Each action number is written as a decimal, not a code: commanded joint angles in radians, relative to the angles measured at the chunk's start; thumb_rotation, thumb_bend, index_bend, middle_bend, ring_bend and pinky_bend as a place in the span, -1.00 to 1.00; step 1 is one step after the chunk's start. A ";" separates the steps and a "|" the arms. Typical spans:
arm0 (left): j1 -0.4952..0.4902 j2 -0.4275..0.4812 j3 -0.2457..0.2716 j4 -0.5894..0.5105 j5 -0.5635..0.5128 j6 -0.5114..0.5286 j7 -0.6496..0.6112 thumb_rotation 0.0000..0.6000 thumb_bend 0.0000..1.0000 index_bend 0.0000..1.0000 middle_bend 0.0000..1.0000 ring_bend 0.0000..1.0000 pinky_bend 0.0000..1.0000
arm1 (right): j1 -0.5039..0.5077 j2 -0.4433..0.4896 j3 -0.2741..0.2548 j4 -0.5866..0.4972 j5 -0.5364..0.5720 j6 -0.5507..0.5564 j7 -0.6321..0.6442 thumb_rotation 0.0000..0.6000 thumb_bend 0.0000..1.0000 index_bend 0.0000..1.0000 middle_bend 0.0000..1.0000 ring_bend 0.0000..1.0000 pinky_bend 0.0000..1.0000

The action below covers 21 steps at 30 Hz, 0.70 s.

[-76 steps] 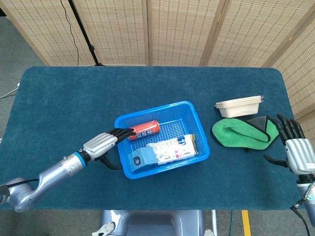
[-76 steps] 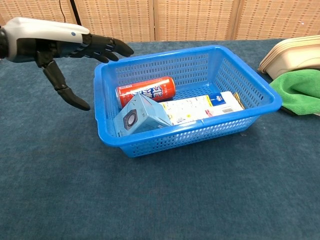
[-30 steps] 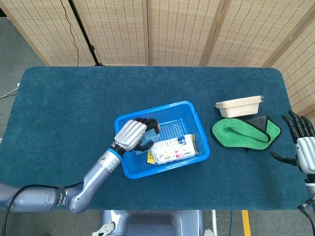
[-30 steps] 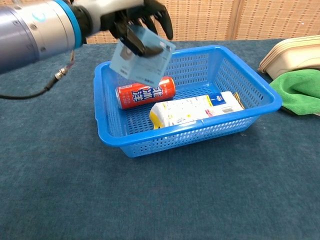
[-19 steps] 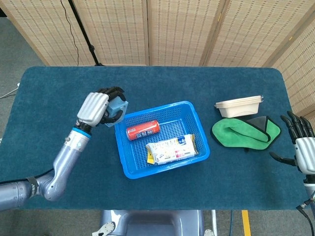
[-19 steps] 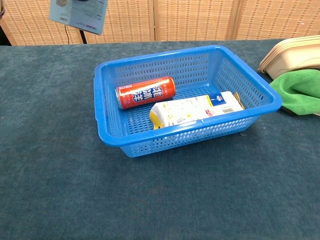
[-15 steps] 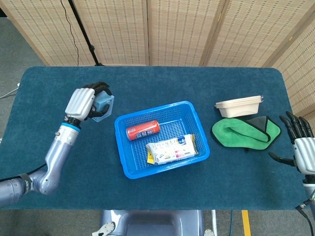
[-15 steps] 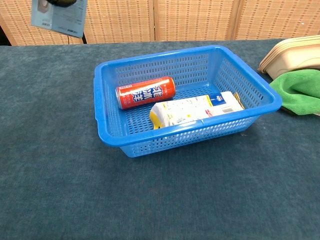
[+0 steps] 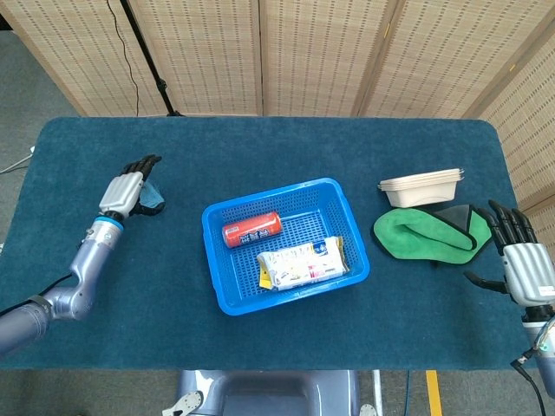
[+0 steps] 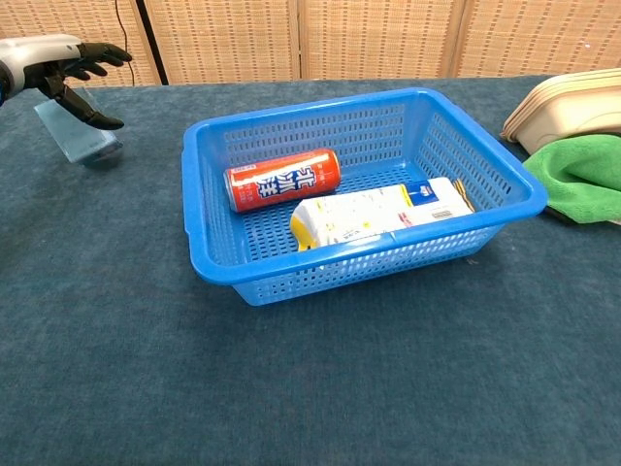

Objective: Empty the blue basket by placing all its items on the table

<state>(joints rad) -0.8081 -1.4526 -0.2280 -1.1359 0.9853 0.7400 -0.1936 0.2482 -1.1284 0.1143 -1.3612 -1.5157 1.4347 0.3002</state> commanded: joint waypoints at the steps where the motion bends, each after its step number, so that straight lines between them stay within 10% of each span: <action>1: 0.014 0.010 -0.001 -0.016 0.105 0.018 -0.088 1.00 -0.61 -1.00 -1.00 -1.00 -1.00 | -0.001 0.001 0.001 -0.001 0.001 0.000 0.000 1.00 -1.00 -1.00 -1.00 -1.00 -1.00; 12: 0.002 0.163 -0.002 -0.406 0.385 0.131 -0.135 1.00 -0.62 -1.00 -1.00 -1.00 -1.00 | -0.008 0.009 0.008 -0.007 0.004 0.012 0.012 1.00 -1.00 -1.00 -1.00 -1.00 -1.00; 21: -0.161 0.058 -0.036 -0.500 0.229 -0.033 0.088 1.00 -0.69 -1.00 -1.00 -1.00 -1.00 | -0.011 0.015 0.018 0.004 0.018 0.009 0.041 1.00 -1.00 -1.00 -1.00 -1.00 -1.00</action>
<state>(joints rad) -0.9104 -1.3422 -0.2499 -1.6362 1.2808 0.7568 -0.1820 0.2378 -1.1142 0.1316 -1.3587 -1.4989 1.4449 0.3399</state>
